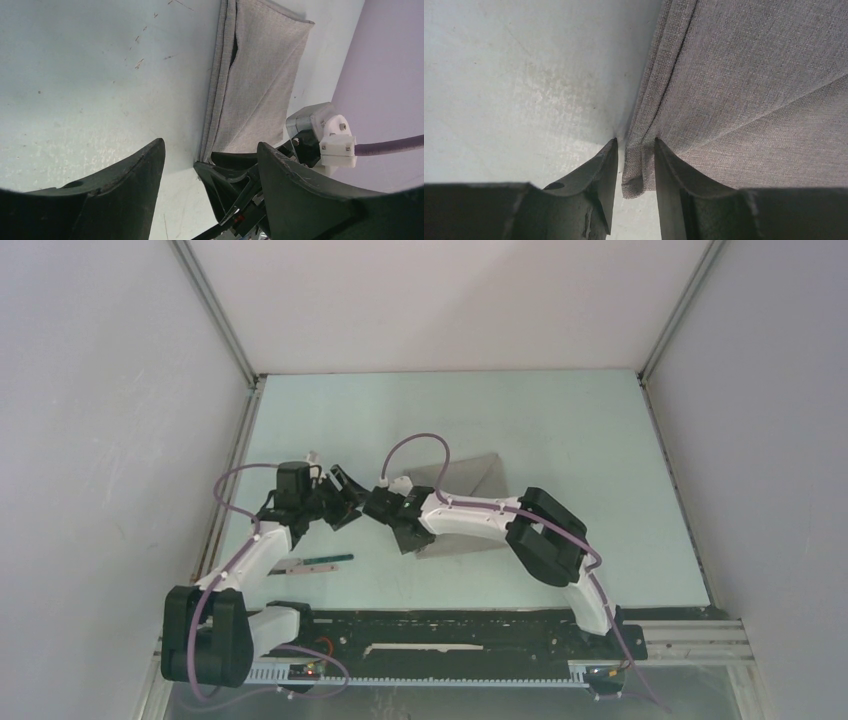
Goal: Fold the napkin into a case and place the utensils inside
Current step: Pick up the upper triangle-folded napkin from the center of the board, then turn over the upper triangle folded napkin at the center of the board, then smooth out the lower triangle-folded napkin at the center of the board.
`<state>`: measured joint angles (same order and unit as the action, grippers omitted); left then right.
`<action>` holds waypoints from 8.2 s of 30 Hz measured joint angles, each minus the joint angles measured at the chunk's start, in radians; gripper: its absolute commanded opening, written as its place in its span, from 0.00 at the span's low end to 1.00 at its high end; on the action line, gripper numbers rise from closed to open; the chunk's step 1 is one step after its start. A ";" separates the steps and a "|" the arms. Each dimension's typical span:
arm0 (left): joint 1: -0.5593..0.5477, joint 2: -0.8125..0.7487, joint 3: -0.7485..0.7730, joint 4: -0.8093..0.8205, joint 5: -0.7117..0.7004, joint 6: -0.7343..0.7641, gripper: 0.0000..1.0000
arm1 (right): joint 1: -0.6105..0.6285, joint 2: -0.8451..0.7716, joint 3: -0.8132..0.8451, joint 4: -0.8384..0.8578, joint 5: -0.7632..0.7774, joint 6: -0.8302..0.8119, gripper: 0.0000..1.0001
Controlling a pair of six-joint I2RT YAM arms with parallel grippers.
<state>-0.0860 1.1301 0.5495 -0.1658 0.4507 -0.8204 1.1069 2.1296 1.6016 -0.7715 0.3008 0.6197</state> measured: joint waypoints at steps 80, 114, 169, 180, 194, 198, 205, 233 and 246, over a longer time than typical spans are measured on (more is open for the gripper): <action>-0.327 0.749 0.531 0.086 -0.339 -0.127 0.49 | -0.171 -0.356 -0.351 0.287 -0.235 -0.203 0.00; -0.357 0.673 0.592 -0.104 -0.477 -0.006 0.00 | -0.119 -0.397 -0.352 0.275 -0.194 -0.162 0.00; -0.269 1.194 1.402 -0.547 -0.531 0.314 0.58 | -0.455 -0.053 -0.634 1.324 -0.860 0.413 0.59; -0.272 0.742 1.188 -0.570 -0.517 0.351 0.64 | -0.421 -0.324 -0.585 0.719 -0.642 0.062 0.57; -0.365 0.476 0.507 -0.407 -0.297 0.284 0.50 | -0.415 -0.196 -0.520 0.871 -0.759 0.134 0.34; -0.415 0.475 0.496 -0.365 -0.320 0.270 0.50 | -0.422 -0.132 -0.514 0.916 -0.786 0.157 0.34; -0.441 0.476 0.496 -0.336 -0.438 0.272 0.41 | -0.425 -0.066 -0.464 0.943 -0.809 0.167 0.00; -0.521 0.593 0.531 -0.353 -0.529 0.287 0.35 | -0.432 -0.077 -0.544 1.045 -0.847 0.239 0.00; -0.534 0.607 0.531 -0.358 -0.546 0.286 0.01 | -0.432 -0.073 -0.544 1.047 -0.852 0.241 0.00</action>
<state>-0.6197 1.7374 1.0805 -0.5236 -0.0948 -0.5339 0.6746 2.0563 1.0580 0.2752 -0.5510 0.8608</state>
